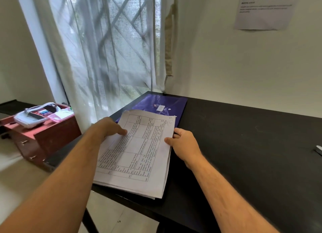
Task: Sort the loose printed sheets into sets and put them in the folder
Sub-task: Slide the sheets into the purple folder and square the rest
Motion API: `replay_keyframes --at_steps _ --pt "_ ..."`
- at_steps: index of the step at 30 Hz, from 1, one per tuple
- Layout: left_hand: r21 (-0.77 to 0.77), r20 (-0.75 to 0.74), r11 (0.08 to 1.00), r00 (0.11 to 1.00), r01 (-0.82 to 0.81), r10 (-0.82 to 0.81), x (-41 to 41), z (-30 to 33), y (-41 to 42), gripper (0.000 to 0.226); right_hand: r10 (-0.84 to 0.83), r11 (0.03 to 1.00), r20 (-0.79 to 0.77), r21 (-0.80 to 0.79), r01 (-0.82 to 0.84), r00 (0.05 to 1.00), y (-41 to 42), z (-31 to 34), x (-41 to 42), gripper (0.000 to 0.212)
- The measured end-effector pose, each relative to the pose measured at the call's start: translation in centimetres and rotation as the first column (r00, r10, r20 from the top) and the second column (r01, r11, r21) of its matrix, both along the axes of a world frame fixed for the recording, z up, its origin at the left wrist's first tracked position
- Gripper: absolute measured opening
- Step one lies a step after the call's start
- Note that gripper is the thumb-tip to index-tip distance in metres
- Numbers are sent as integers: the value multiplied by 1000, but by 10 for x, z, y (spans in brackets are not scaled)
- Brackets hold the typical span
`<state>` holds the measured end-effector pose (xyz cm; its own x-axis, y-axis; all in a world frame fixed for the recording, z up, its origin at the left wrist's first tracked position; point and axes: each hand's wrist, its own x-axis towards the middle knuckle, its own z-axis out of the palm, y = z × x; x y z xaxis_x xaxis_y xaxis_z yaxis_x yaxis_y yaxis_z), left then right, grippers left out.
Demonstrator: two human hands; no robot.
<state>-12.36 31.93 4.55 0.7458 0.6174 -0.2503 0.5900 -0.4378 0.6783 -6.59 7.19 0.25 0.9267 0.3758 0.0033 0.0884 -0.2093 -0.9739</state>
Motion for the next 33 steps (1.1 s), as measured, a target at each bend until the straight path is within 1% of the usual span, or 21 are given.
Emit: replay_keyframes --at_steps 3,5,7,10,13,15,17,19,20,21,23,25,26,28,30,32,33 --pt "-57 -26 998 1000 0 -2 -2 6 4 31 9 1000 -23 6 -8 1000 2 2 0 35" --pt "-126 -7 992 1000 -22 21 -4 5 7 28 14 1000 -32 16 -13 999 1 2 0 35" --pt "-223 37 975 999 -6 15 -9 0 11 25 18 1000 -47 24 -17 999 0 0 0 33" --pt "-357 100 932 995 62 -27 -13 -9 15 40 1 1000 -12 -15 -1 1000 0 -3 -3 30" --pt "-493 202 865 979 92 11 -17 -16 12 31 -23 996 56 -89 28 998 -3 -1 -8 29" --pt "-564 264 812 964 150 6 -17 -19 6 33 -39 994 23 -97 41 999 -10 4 -9 31" --pt "-601 328 767 945 225 -21 -15 -17 -3 34 -16 1000 -138 12 18 990 -23 11 -7 33" --pt "-626 386 721 921 297 -45 -12 -9 -22 36 43 987 -293 159 5 955 -42 20 -7 29" --pt "-632 415 698 908 336 -61 -10 -5 -32 36 68 975 -346 221 11 936 -52 24 -8 28" --pt "-625 447 681 890 381 -87 -5 -1 -46 37 85 962 -374 272 21 923 -67 30 -9 27" --pt "-591 507 652 847 475 -158 6 5 -72 41 101 945 -372 326 28 923 -97 41 -9 25" --pt "-573 528 611 816 546 -235 23 8 -106 44 46 952 -318 300 54 947 -135 52 -3 25" --pt "-582 523 594 815 556 -250 33 9 -128 42 4 960 -292 268 78 956 -157 57 1 26" --pt "-590 508 593 823 548 -256 52 9 -166 36 -88 973 -240 186 134 967 -194 67 13 30" --pt "-584 495 598 825 549 -272 71 5 -209 31 -210 971 -171 79 226 963 -233 74 26 31" --pt "-586 467 609 837 534 -285 86 0 -251 29 -322 947 -124 -25 322 939 -268 74 37 29" --pt "-596 455 613 847 519 -275 88 -2 -263 28 -347 937 -105 -80 340 932 -276 72 44 28"
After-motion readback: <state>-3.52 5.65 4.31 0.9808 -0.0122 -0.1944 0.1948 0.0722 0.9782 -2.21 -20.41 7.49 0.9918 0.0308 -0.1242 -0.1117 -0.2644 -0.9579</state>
